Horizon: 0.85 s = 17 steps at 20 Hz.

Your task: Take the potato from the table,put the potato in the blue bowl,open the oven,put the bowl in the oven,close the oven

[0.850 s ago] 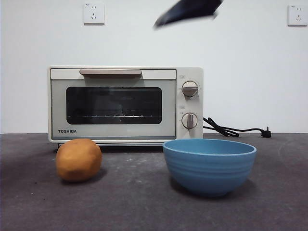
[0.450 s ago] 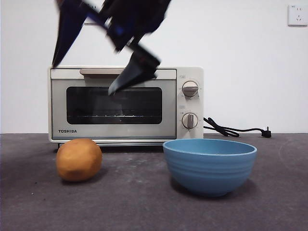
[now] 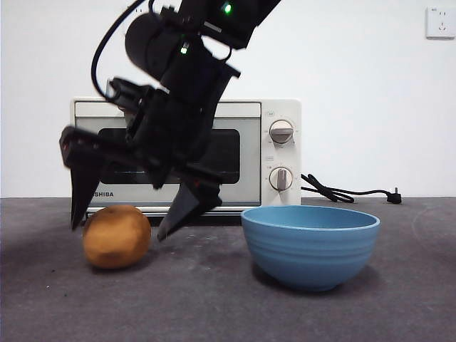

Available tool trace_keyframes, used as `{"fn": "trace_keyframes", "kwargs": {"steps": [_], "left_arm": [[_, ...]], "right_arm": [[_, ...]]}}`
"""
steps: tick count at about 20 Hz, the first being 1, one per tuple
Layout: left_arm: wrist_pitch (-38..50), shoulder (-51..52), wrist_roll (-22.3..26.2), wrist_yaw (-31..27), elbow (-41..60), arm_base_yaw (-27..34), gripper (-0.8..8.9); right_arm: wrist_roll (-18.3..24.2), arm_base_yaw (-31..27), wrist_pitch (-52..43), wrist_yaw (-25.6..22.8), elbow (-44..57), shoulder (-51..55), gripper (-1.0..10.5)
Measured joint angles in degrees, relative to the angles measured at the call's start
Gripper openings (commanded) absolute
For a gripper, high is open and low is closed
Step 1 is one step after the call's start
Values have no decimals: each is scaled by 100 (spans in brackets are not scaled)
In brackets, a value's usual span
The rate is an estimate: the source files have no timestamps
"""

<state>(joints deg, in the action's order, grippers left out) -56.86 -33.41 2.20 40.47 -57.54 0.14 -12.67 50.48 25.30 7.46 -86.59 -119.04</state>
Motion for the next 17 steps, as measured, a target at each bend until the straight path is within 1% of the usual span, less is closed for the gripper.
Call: {"fn": "trace_keyframes", "kwargs": {"steps": [2,4,5,9,12,17], "left_arm": [[0,0,0,0,0,0,-8],[-2,0,0,0,0,-2,-8],[-2,0,0,0,0,-2,-8],[-4,0,22,0,0,-2,-8],[-4,0,35,0,0,-4,-8],[-4,0,125,0,0,-4,-8]], "right_arm": [[-9,31,13,-9,0,-39,307],[-17,74,-39,-15,0,-39,41],[-15,90,-4,-15,0,-39,-21],[-15,94,160,-17,-9,7,-12],[81,94,730,-68,-7,492,-13],[435,79,1738,-789,-13,2218,-13]]}}
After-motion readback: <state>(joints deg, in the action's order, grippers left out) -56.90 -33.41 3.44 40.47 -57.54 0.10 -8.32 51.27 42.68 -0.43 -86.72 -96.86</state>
